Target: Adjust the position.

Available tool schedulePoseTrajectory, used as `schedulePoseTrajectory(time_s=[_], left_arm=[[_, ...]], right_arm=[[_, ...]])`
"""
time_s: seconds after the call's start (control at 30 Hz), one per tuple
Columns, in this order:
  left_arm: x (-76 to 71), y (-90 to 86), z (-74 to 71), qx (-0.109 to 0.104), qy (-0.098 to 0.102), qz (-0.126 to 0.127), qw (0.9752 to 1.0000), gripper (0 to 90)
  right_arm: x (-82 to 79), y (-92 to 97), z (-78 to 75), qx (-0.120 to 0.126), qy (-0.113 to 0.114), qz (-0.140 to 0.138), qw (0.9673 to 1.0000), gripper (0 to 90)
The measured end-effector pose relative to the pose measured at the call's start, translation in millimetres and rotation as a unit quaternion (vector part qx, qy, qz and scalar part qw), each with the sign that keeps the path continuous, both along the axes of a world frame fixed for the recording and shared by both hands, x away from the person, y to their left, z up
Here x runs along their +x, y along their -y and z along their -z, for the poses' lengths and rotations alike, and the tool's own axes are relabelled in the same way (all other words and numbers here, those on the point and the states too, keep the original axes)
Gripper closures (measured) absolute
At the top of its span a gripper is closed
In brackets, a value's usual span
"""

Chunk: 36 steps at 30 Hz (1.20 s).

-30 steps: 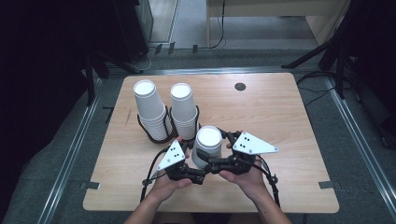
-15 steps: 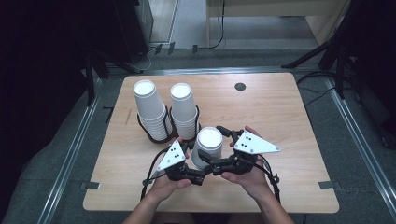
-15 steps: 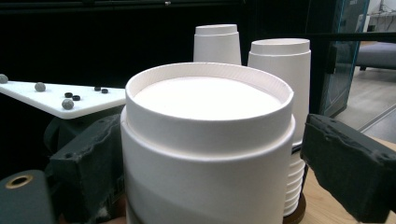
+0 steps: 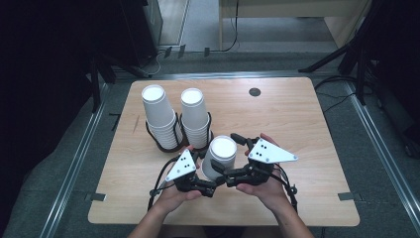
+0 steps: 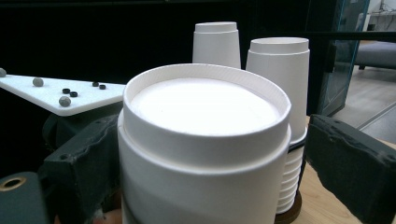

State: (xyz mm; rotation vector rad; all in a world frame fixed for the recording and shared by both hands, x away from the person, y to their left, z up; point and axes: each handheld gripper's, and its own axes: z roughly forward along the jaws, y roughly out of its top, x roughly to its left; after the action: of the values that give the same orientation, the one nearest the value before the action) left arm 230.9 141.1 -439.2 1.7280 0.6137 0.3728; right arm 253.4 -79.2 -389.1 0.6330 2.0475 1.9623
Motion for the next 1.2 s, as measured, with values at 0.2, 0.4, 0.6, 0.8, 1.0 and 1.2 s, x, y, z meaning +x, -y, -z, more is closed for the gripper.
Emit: schedulePoseTrajectory(time_s=[0.2, 0.4, 0.6, 0.8, 1.0, 1.2], left_arm=[[0.6, -1.9, -0.5, 0.009, 0.0, 0.008, 0.9999, 8.0], [1.3, -4.3, -1.0, 0.017, -0.002, 0.016, 0.9997, 8.2], [2.0, -7.5, -1.7, 0.021, -0.004, 0.021, 0.9996, 8.3], [3.9, -12.6, -2.2, 0.025, -0.004, 0.021, 0.9995, 8.4], [4.9, -14.7, -2.2, 0.04, -0.004, 0.022, 0.9989, 8.5], [4.5, -15.2, -1.5, 0.056, -0.005, 0.031, 0.9979, 8.5]], right_arm=[[1.0, 2.6, -1.0, -0.002, -0.002, -0.005, 1.0, 4.5], [2.0, 5.5, -2.3, -0.004, -0.007, -0.011, 0.9999, 3.0], [3.0, 8.0, -3.4, -0.009, -0.009, -0.02, 0.9997, 2.8], [3.8, 11.3, -4.1, -0.012, -0.008, -0.022, 0.9996, 2.8], [4.1, 12.1, -4.0, -0.015, -0.008, -0.026, 0.9995, 2.8], [3.0, 13.4, -5.6, -0.02, -0.004, -0.04, 0.999, 2.8]])
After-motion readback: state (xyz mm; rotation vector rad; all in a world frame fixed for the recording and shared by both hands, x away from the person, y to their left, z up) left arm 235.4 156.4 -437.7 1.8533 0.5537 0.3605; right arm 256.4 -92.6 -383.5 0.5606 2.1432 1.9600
